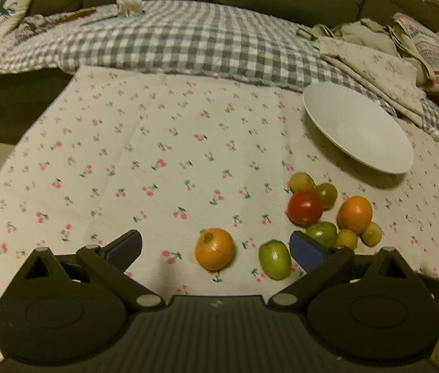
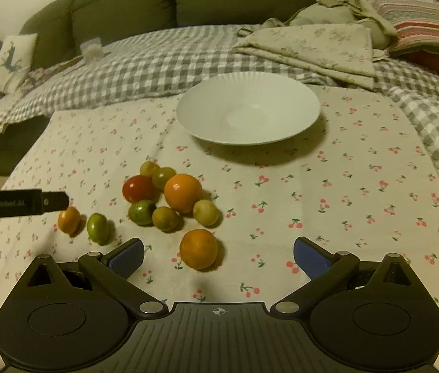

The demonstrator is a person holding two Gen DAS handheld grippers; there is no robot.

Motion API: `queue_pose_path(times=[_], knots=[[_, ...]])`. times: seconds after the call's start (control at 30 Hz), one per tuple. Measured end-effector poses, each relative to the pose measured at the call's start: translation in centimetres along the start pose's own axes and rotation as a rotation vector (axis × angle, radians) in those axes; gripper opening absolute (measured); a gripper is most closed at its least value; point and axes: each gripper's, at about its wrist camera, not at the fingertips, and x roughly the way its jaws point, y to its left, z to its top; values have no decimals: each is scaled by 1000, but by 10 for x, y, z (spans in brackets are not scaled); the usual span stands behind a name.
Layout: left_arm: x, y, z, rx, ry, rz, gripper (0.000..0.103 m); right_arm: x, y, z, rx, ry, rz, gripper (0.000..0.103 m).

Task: Organize fruits
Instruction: 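Move both tools toward the fruit cluster beside the white plate, then grasp an orange with the left tool while the right tool grasps another orange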

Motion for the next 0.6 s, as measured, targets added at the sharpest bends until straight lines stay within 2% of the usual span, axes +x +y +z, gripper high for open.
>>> queue_pose_path(times=[0.1,0.2,0.33,0.47,0.6], knots=[[4,6,2,-30,14,-14,98,9,2,5,-46,8,-13,101],[8,16,1,-80,22,3,88,19,2,10,-74,33,3,95],[19,26,-2,-130,64,-30,76,28,2,8,-80,62,35,87],[26,25,-5,-124,79,-27,66,37,8,4,-121,84,47,82],[29,24,-5,-119,79,-23,58,43,8,4,-132,95,41,72]])
